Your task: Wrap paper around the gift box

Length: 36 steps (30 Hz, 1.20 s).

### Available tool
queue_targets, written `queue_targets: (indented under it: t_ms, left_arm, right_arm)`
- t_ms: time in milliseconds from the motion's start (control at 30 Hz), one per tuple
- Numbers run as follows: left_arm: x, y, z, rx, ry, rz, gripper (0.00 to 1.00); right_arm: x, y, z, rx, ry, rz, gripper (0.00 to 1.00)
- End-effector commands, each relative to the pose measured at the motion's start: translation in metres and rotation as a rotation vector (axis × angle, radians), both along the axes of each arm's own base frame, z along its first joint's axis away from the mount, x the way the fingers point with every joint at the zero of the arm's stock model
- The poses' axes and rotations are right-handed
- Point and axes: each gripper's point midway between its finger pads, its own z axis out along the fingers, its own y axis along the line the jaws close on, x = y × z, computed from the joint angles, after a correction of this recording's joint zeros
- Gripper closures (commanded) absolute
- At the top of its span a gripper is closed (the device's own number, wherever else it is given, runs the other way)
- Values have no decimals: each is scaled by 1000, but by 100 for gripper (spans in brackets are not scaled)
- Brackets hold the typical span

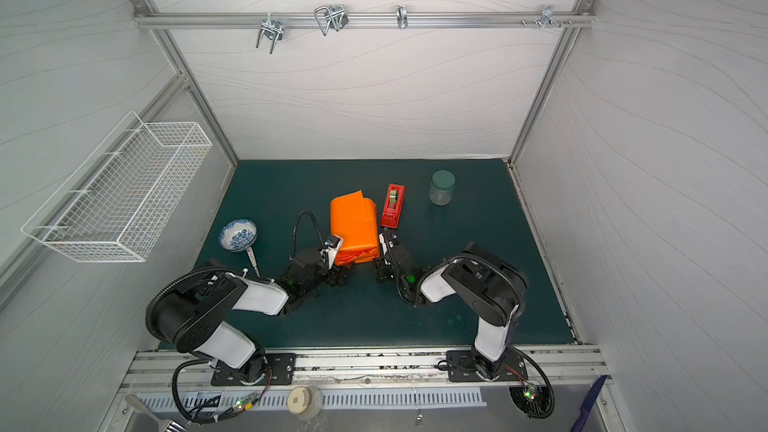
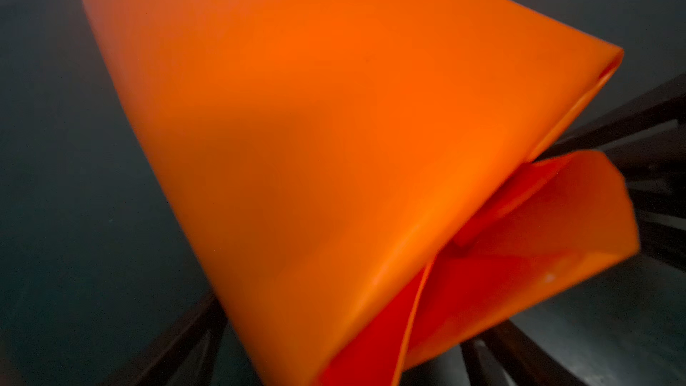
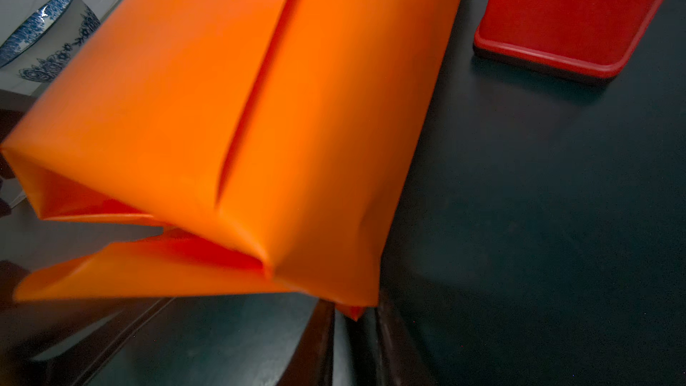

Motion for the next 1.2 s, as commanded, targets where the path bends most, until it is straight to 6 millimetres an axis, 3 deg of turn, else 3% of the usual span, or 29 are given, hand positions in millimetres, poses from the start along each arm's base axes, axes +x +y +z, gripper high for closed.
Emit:
queue_targets:
  t_ms: [0,267,567,967,1167]
  left_arm:
    - [18,-10,23,-54,-78,-15,5]
    - [23,-13,26,-59,-74,-29,17]
    - [23,-11,22,-57,-62,-23,23]
    - [22,-10,18,-68,-43,-17,30]
    - [23,-10,19,-75,-42,-17,33]
  right_arm:
    - [2,0,3,15,-12,0,79]
    - [2,-1,4,13,-17,-5,79]
    - [2,-3,7,13,-23,-10,79]
    - [-2,-11,14,26,-34,-25,66]
    - [-7,-24,23,53,-15,-52,61]
